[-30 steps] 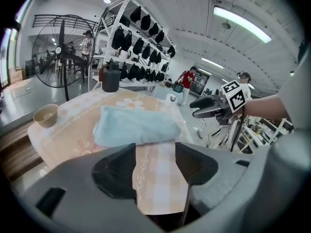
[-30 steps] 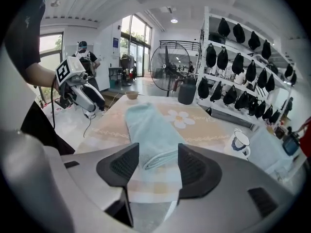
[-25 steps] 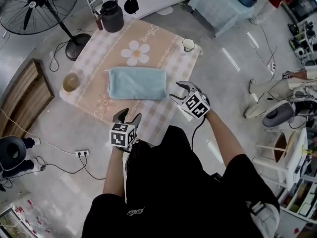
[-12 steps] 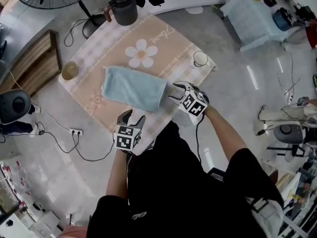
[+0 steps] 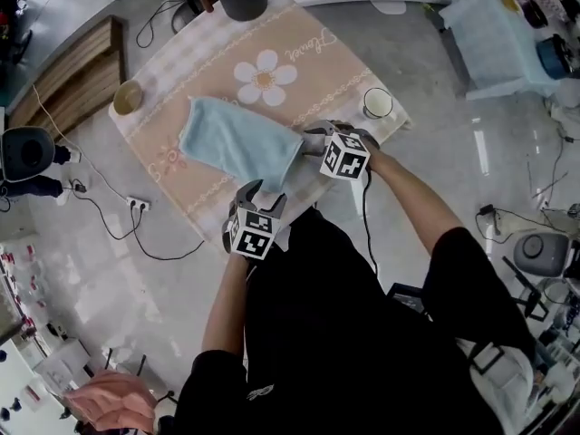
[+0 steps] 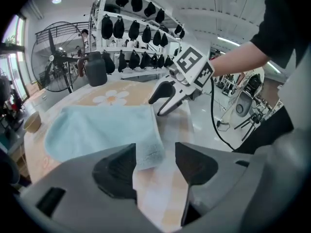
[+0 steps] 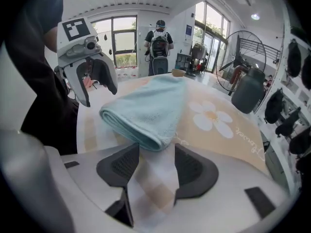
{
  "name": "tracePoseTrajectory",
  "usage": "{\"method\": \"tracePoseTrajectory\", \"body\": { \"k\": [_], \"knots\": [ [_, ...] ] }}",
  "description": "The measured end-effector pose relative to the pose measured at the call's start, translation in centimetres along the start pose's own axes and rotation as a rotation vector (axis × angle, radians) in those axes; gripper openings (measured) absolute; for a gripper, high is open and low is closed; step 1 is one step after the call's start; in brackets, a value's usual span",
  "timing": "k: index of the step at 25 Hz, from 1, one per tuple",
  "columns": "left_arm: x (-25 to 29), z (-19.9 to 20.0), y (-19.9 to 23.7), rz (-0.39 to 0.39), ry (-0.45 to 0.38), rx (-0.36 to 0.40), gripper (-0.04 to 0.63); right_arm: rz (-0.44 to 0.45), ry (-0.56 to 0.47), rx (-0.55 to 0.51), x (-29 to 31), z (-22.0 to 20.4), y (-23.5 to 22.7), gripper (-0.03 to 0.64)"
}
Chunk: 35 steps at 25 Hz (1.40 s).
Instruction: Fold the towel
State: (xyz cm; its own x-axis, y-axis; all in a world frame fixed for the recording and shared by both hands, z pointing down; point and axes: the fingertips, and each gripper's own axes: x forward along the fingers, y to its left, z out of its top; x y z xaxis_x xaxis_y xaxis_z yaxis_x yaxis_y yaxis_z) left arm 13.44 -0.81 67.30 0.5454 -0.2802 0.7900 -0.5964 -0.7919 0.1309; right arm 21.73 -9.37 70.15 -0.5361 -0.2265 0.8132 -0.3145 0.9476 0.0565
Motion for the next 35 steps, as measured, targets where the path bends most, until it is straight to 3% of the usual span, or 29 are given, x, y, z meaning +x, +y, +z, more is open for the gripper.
{"method": "tracePoseTrajectory", "body": {
  "k": [13,21,24,28,35],
  "knots": [
    [3.6,-1.8,0.2,0.036,0.085,-0.026,0.235,0.146,0.060,-0.024,2.7,-0.2,0.2,0.225],
    [4.4,-2.5,1.1,0.054,0.115,-0.019,0.201,0.187,0.083,-0.029,2.8,0.1,0.6,0.191],
    [4.2,-2.7,1.3,0.061,0.110,-0.023,0.183,0.199,0.083,-0.047,2.7,0.2,1.1,0.146],
    [4.0,-2.9,1.5,0.044,0.096,-0.067,0.156,0.204,0.082,-0.075,2.7,0.2,1.9,0.086],
    [3.7,-3.5,1.4,0.016,0.070,-0.173,0.115,0.222,0.093,-0.079,2.7,0.0,2.6,0.060]
  ]
}}
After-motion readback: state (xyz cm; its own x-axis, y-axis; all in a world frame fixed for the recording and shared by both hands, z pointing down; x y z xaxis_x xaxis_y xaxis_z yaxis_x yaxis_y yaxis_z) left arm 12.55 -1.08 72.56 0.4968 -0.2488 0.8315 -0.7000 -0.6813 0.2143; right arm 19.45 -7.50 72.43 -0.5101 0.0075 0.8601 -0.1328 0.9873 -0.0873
